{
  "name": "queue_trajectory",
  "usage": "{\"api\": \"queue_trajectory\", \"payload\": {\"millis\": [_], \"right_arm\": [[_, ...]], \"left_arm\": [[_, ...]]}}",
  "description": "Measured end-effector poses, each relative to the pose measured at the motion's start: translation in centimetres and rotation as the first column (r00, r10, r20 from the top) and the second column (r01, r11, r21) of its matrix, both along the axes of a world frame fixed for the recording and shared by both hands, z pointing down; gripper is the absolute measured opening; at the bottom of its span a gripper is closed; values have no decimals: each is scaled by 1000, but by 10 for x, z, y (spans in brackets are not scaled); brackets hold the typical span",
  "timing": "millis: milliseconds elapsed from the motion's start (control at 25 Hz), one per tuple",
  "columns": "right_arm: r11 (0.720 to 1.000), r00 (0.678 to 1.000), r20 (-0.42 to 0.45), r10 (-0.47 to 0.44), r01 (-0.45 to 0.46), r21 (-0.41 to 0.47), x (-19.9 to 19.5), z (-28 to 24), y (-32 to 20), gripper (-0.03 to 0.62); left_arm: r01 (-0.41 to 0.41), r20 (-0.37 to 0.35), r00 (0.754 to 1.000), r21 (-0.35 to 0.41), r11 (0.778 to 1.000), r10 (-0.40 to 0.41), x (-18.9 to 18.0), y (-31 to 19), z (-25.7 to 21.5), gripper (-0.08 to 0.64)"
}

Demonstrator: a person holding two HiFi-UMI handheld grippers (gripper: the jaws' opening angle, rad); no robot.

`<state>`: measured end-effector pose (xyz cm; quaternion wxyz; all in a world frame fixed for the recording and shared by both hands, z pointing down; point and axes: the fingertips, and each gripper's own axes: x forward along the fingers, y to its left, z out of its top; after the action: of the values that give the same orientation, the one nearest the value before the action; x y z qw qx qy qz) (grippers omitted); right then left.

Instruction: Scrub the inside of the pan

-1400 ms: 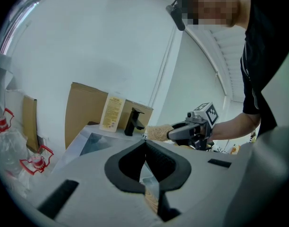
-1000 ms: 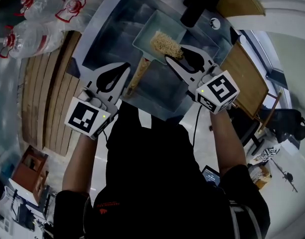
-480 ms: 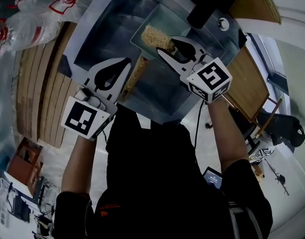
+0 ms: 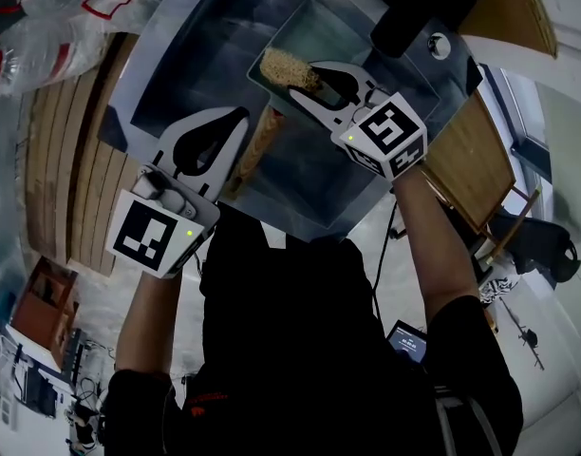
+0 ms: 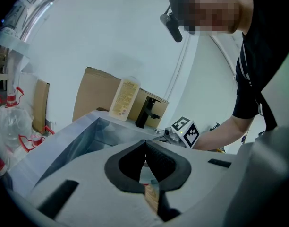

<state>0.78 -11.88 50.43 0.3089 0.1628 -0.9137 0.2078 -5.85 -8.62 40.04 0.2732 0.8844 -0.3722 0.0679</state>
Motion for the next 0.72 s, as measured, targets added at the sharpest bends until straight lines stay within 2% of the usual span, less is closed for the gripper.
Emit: {"api": "queue_trajectory", "payload": {"millis": [400, 600, 720], "right_arm": [[996, 996, -36, -84, 83, -38, -11, 28, 11, 147], [996, 996, -41, -80, 78, -46, -8, 33, 7, 147], [998, 998, -51, -45, 42, -53, -2, 38, -1, 147]], "left_arm": [[6, -6, 1000, -4, 1000, -6, -3, -2, 3, 17], [4, -7, 1000, -6, 1000, -4, -4, -3, 3, 18], [1, -8, 1000, -5, 1000, -1, -2, -5, 3, 17]]}}
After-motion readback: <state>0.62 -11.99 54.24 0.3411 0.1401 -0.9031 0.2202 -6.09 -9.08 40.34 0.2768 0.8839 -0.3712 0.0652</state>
